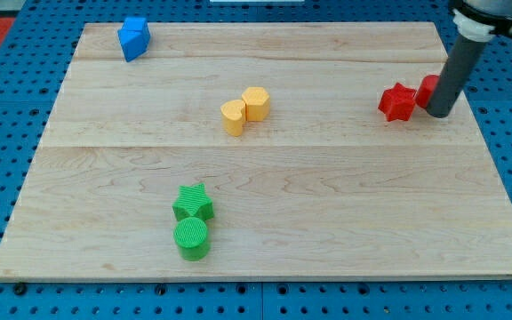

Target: Move the red star right yellow hexagon

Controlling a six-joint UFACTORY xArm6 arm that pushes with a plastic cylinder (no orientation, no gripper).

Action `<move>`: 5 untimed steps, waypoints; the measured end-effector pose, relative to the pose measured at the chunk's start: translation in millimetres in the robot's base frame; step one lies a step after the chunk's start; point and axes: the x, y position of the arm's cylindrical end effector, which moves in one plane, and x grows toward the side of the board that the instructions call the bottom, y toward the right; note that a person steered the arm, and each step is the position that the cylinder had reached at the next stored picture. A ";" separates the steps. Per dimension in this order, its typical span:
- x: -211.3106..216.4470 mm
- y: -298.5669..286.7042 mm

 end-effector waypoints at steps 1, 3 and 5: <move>26.9 28.5; -23.8 30.1; -4.2 -2.3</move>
